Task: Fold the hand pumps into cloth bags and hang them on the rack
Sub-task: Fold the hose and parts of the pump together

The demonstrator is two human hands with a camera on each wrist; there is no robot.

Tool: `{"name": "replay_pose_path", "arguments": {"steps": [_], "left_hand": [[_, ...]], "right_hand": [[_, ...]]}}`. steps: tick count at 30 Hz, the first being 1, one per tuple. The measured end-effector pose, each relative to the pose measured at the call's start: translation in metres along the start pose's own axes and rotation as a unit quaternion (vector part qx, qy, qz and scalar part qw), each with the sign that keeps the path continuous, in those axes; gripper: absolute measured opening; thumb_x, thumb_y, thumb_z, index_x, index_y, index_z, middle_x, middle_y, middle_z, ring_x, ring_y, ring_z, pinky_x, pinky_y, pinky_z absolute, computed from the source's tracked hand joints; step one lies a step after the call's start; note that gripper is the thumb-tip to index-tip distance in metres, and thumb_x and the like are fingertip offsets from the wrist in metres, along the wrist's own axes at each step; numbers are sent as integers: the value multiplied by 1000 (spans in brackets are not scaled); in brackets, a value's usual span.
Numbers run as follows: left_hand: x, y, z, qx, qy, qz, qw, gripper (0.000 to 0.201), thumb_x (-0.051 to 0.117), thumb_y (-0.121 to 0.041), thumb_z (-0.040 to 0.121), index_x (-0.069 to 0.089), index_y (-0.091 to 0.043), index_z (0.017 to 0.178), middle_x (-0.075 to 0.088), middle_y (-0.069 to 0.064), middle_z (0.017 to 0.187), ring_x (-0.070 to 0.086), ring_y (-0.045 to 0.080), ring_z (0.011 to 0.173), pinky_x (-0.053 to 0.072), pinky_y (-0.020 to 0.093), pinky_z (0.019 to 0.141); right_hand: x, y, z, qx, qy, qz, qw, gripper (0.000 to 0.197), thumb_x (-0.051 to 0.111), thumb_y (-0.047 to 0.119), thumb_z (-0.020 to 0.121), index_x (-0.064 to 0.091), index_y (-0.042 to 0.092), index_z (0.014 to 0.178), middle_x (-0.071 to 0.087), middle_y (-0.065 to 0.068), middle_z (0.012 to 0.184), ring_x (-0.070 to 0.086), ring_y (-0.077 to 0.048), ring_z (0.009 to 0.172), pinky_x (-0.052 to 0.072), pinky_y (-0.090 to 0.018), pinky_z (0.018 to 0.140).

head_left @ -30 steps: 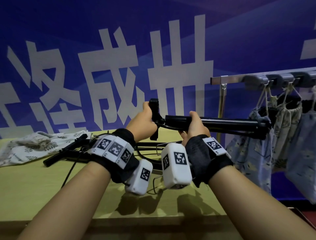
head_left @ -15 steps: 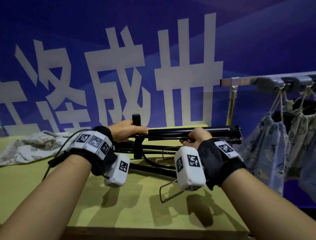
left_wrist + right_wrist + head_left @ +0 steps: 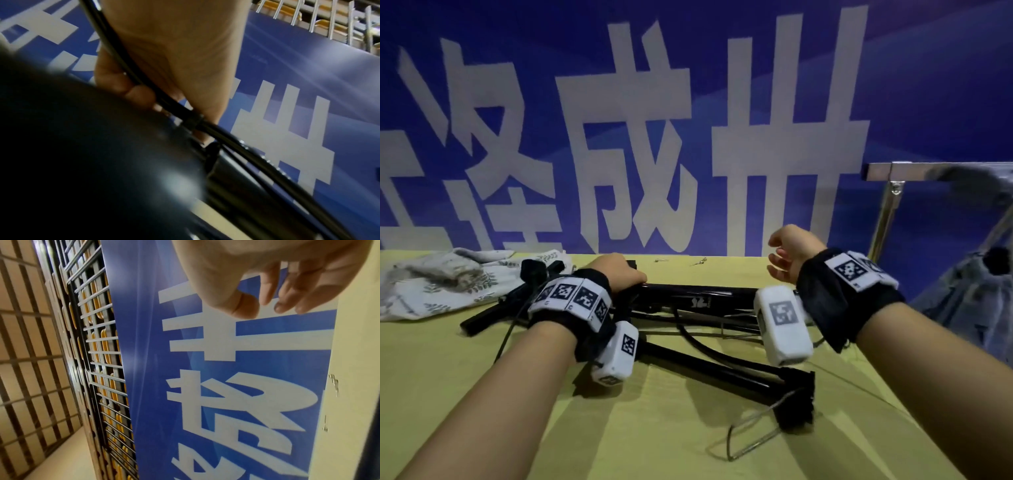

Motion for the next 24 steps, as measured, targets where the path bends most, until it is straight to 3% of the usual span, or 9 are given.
{"name": "replay_pose_path", "arguments": {"steps": [3, 7, 10, 12, 14, 18, 21, 22, 24], "left_hand": [[5, 0, 15, -3, 30, 15, 999, 27, 58, -36, 85, 54, -13, 71, 57, 4, 78, 54, 17, 73, 41, 26, 63], [12, 7, 28, -5, 71, 15, 997, 33, 56, -37, 90, 51, -13, 67, 52, 0, 69, 47, 12, 60, 34, 22, 51], [14, 12, 37, 17, 101, 38, 994, 33, 52, -36, 93, 51, -15, 68, 51, -3, 69, 46, 11, 60, 33, 22, 50], [16, 13, 44, 41, 131, 40, 990, 31, 48, -35, 94, 52, -14, 71, 51, -3, 72, 47, 12, 63, 35, 24, 56], [17, 13, 50, 53, 150, 33, 987, 29, 46, -35, 95, 55, -11, 80, 53, 0, 77, 49, 15, 69, 38, 25, 65], [21, 14, 63, 67, 199, 8, 978, 32, 45, -31, 96, 52, -11, 72, 52, 1, 74, 47, 14, 62, 36, 24, 58], [24, 13, 68, 83, 236, 24, 968, 24, 47, -26, 96, 55, -6, 85, 55, 5, 83, 49, 20, 71, 37, 24, 57], [24, 13, 69, 89, 240, 27, 966, 20, 47, -26, 96, 54, -7, 94, 55, 7, 91, 50, 21, 78, 37, 23, 57], [23, 14, 69, 94, 241, 25, 966, 18, 47, -26, 96, 50, -9, 103, 53, 8, 98, 49, 21, 84, 38, 21, 56]], "right_hand": [[25, 11, 29, -18, 14, -96, 995, 16, 45, 6, 90, 43, 11, 105, 39, -5, 70, 42, -16, 60, 40, -28, 54], [63, 33, 65, -54, 38, -219, 973, 5, 50, 8, 90, 50, 13, 90, 54, -3, 62, 46, -14, 60, 40, -27, 56], [99, 48, 91, -93, 66, -342, 933, 15, 54, 12, 92, 53, 11, 78, 56, -5, 83, 49, -14, 64, 41, -27, 58], [129, 51, 104, -138, 82, -454, 877, 9, 57, 14, 92, 59, 6, 93, 58, -8, 91, 54, -18, 72, 45, -30, 66], [160, 43, 118, -164, 128, -551, 809, 25, 59, 17, 91, 61, 4, 112, 62, -5, 97, 58, -19, 78, 48, -31, 71], [219, 10, 139, -125, 221, -691, 677, 32, 55, 18, 94, 56, 5, 123, 59, -4, 101, 55, -12, 68, 48, -18, 43], [253, -15, 179, -130, 211, -769, 590, 40, 63, 34, 87, 57, 9, 118, 58, -2, 94, 58, -20, 70, 50, -23, 54], [264, -19, 200, -149, 197, -806, 537, 47, 66, 45, 79, 61, 9, 109, 59, -1, 88, 59, -24, 72, 50, -28, 64], [285, -29, 243, -178, 171, -839, 484, 39, 68, 45, 75, 64, 8, 87, 59, 1, 69, 58, -21, 69, 48, -31, 70]]}}
Point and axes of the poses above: each hand's wrist, its own z-axis towards the middle knuckle, its own x-axis out of the palm, y = z × x, the point moved 3 cm from there along z, towards the middle knuckle
